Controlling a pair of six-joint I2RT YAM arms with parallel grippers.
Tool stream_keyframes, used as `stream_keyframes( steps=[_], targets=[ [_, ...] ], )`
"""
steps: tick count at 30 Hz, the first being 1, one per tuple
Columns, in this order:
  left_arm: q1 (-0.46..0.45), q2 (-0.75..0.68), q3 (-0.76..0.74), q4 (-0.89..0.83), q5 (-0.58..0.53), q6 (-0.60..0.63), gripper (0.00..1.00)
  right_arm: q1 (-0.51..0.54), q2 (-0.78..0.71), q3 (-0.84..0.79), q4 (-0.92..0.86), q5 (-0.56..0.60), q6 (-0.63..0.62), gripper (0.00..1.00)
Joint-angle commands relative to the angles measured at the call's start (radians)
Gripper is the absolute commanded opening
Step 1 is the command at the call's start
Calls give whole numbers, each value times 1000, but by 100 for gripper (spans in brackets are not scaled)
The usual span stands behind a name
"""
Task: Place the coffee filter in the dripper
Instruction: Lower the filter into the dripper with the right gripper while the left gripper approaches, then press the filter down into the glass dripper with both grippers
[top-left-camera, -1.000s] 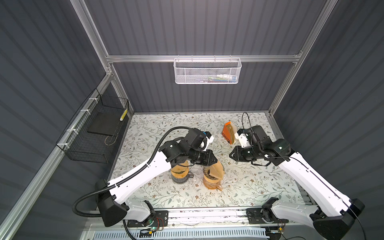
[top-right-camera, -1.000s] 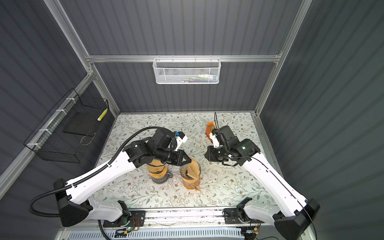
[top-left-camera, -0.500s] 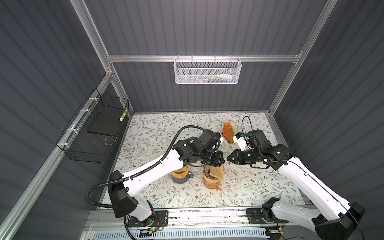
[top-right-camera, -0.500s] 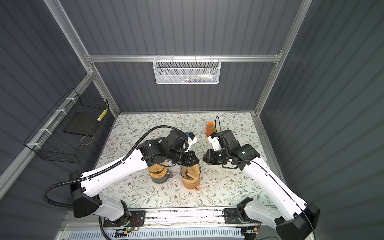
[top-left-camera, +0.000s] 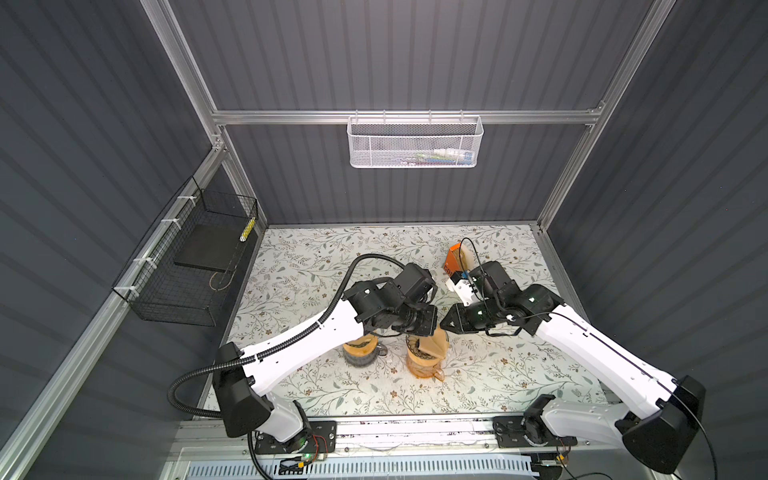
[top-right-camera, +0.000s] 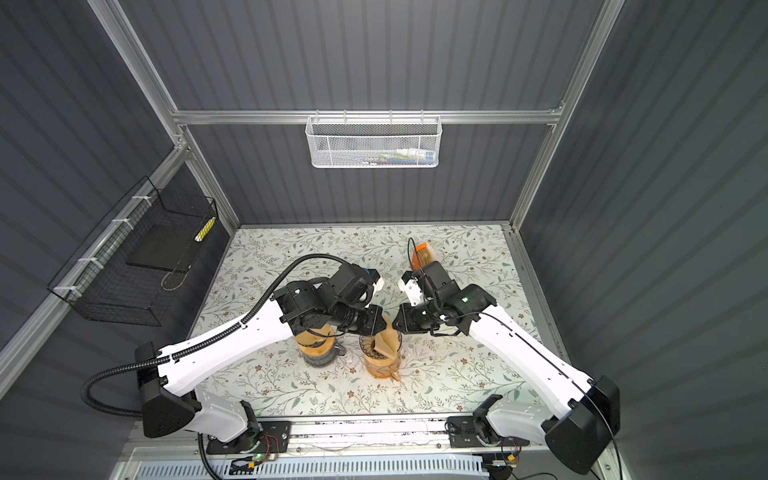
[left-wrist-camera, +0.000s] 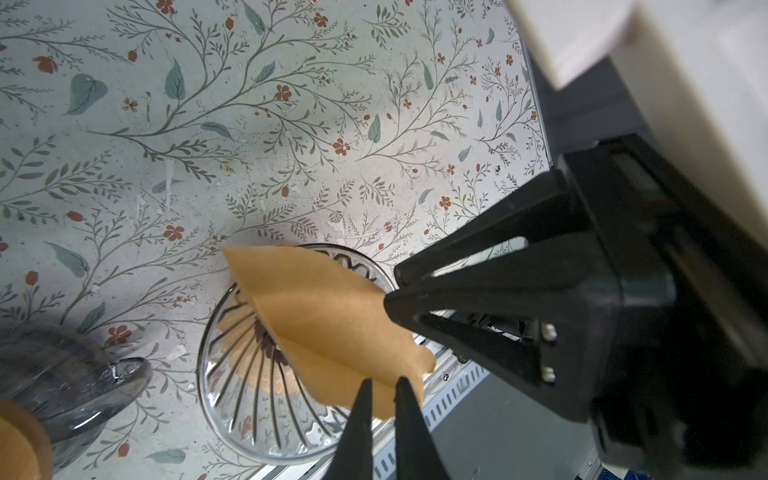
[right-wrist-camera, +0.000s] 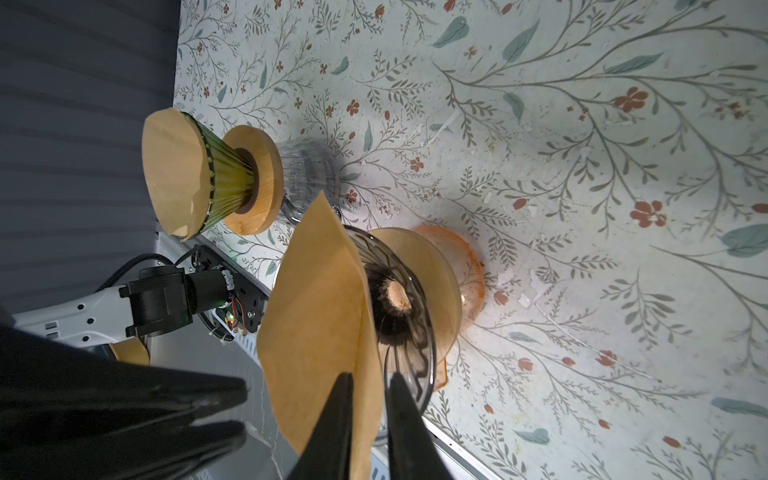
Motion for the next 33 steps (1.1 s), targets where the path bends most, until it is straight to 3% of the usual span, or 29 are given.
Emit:
stream_keyframes(
  steps=[1, 33],
  targets=[
    [-8, -18, -23, -39, -16, -11, 13, 12, 14, 21, -6, 33, -23, 19],
    [-7, -59, -157, -39, -31, -22, 13, 152, 136, 113, -125, 294, -28, 7]
  ],
)
